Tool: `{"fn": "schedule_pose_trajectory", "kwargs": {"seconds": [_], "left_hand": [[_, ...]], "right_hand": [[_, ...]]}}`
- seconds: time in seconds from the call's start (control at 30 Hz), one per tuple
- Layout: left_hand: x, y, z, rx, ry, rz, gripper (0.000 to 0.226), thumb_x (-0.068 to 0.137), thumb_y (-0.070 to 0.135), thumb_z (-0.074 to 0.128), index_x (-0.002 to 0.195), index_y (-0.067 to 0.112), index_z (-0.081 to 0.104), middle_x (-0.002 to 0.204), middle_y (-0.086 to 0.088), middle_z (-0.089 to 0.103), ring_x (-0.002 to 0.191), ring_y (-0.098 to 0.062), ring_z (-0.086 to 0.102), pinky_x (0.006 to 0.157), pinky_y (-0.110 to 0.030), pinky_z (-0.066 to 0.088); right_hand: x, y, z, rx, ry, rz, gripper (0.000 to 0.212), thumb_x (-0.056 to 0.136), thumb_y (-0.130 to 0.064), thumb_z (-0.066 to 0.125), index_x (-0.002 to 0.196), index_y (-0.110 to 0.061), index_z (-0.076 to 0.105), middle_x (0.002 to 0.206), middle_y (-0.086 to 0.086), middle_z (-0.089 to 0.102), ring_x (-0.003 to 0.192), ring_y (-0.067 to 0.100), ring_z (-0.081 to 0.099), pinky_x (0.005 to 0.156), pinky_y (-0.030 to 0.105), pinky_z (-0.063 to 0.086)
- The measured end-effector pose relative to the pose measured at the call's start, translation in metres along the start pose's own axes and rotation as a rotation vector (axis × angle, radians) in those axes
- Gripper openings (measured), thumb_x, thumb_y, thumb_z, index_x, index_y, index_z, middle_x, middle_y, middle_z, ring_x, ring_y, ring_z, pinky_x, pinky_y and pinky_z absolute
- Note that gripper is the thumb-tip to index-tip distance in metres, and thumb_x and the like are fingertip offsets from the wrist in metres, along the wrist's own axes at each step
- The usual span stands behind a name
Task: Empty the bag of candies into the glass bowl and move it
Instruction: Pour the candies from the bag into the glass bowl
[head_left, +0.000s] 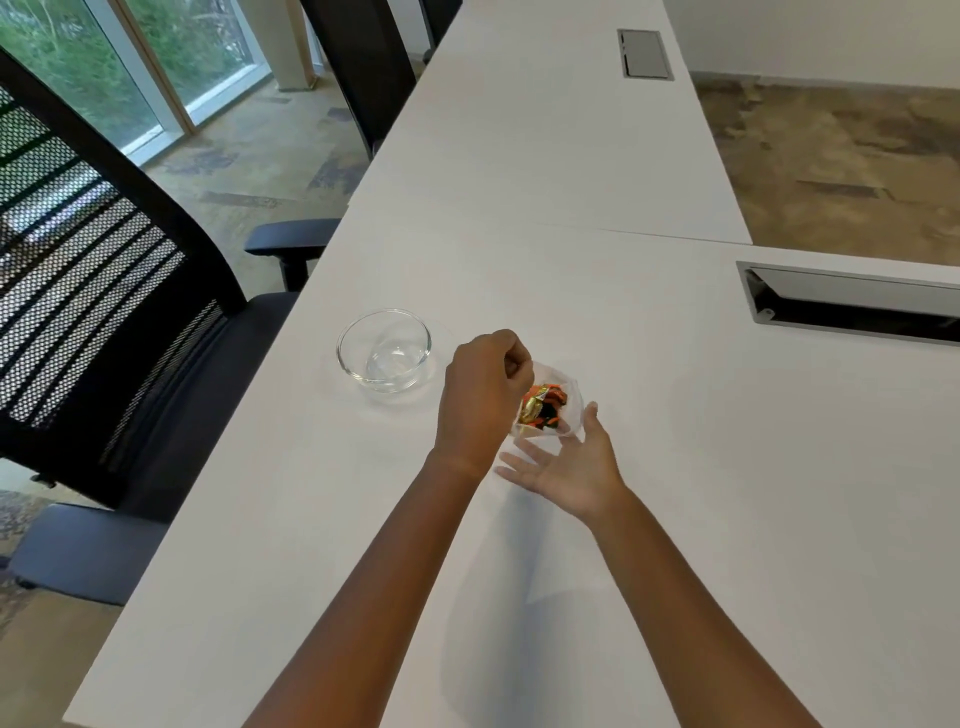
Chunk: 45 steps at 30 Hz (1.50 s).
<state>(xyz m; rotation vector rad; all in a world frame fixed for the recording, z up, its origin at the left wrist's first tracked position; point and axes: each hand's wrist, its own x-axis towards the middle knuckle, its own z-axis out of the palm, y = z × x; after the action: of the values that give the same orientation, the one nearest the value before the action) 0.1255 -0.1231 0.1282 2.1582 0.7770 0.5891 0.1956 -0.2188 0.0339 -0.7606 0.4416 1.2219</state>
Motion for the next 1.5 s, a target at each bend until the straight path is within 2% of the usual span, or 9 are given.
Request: {"fn": "schedule_pose_trajectory", "kwargs": {"seconds": [0.23, 0.4, 0.57, 0.77, 0.93, 1.1, 1.27, 1.43, 1.5], "left_hand": [[0.010, -0.002, -0.010, -0.129, -0.033, -0.032, 0.013, 0.080, 0.007, 0.059, 0.069, 0.014, 0.058, 0.057, 0.015, 0.053, 0.052, -0.002, 0.051, 0.050, -0.006, 0.038], [0.020, -0.021, -0.024, -0.222, -0.010, -0.133, 0.009, 0.081, 0.007, 0.060, 0.073, 0.010, 0.062, 0.059, 0.010, 0.057, 0.052, -0.007, 0.054, 0.058, -0.021, 0.048], [0.041, -0.051, -0.041, -0.427, 0.013, -0.323, 0.014, 0.086, 0.008, 0.054, 0.086, 0.004, 0.067, 0.070, -0.004, 0.064, 0.064, -0.014, 0.059, 0.061, -0.020, 0.050], [0.058, -0.110, -0.050, 0.020, 0.243, -0.623, 0.042, 0.092, 0.015, 0.044, 0.133, 0.006, 0.043, 0.138, -0.022, 0.040, 0.126, -0.036, 0.043, 0.103, -0.040, 0.037], [0.062, -0.140, -0.049, 0.046, 0.152, -0.778, 0.033, 0.093, 0.008, 0.036, 0.122, -0.006, 0.043, 0.132, -0.026, 0.047, 0.118, -0.041, 0.050, 0.096, -0.042, 0.044], [0.064, -0.153, -0.046, -0.180, 0.171, -0.852, 0.025, 0.084, -0.005, 0.043, 0.107, -0.008, 0.053, 0.118, -0.029, 0.060, 0.101, -0.045, 0.063, 0.088, -0.048, 0.054], [0.064, -0.156, -0.045, -0.243, 0.217, -0.836, 0.018, 0.082, -0.006, 0.045, 0.095, -0.002, 0.056, 0.117, -0.028, 0.060, 0.102, -0.043, 0.062, 0.090, -0.049, 0.053], [0.063, -0.160, -0.043, -0.261, 0.242, -0.831, 0.021, 0.087, -0.001, 0.041, 0.100, -0.006, 0.057, 0.116, -0.025, 0.061, 0.097, -0.044, 0.064, 0.077, -0.046, 0.057], [0.063, -0.161, -0.042, -0.264, 0.249, -0.834, 0.028, 0.090, 0.002, 0.039, 0.109, -0.008, 0.056, 0.116, -0.025, 0.061, 0.089, -0.043, 0.066, 0.067, -0.039, 0.055]], "right_hand": [[0.012, -0.009, 0.017, 0.127, -0.165, -0.231, 0.035, 0.093, -0.043, 0.043, 0.101, -0.014, 0.061, 0.107, 0.014, 0.063, 0.091, 0.031, 0.063, 0.061, 0.038, 0.062], [0.019, -0.026, 0.038, 0.101, -0.097, -0.238, 0.021, 0.092, -0.028, 0.052, 0.079, -0.019, 0.066, 0.096, 0.010, 0.062, 0.085, 0.028, 0.063, 0.064, 0.048, 0.059], [0.032, -0.035, 0.066, 0.091, -0.017, -0.152, 0.025, 0.093, -0.029, 0.050, 0.087, -0.007, 0.058, 0.099, 0.014, 0.057, 0.096, 0.030, 0.060, 0.091, 0.056, 0.042], [0.053, -0.030, 0.109, -0.055, 0.053, -0.164, 0.030, 0.093, -0.031, 0.042, 0.073, -0.012, 0.054, 0.086, 0.012, 0.057, 0.085, 0.025, 0.057, 0.094, 0.043, 0.040], [0.066, -0.020, 0.146, -0.254, 0.151, -0.215, 0.022, 0.089, -0.023, 0.041, 0.070, -0.017, 0.051, 0.091, 0.009, 0.059, 0.066, 0.026, 0.053, 0.080, 0.040, 0.047], [0.077, -0.004, 0.165, -0.520, 0.206, -0.425, 0.020, 0.091, -0.019, 0.039, 0.091, -0.024, 0.058, 0.106, 0.002, 0.060, 0.094, 0.029, 0.061, 0.094, 0.053, 0.047], [0.084, 0.011, 0.172, -0.941, 0.111, -0.730, 0.028, 0.091, -0.011, 0.041, 0.095, -0.014, 0.069, 0.097, 0.003, 0.065, 0.094, 0.018, 0.058, 0.089, 0.036, 0.047], [0.087, 0.019, 0.175, -1.175, -0.010, -0.890, 0.029, 0.093, -0.009, 0.041, 0.101, -0.007, 0.069, 0.131, 0.014, 0.055, 0.130, 0.019, 0.040, 0.069, -0.010, 0.032], [0.085, 0.020, 0.177, -1.194, -0.060, -0.966, 0.028, 0.094, -0.009, 0.042, 0.101, -0.007, 0.069, 0.137, 0.014, 0.048, 0.136, 0.019, 0.032, 0.067, -0.011, 0.037]]}}
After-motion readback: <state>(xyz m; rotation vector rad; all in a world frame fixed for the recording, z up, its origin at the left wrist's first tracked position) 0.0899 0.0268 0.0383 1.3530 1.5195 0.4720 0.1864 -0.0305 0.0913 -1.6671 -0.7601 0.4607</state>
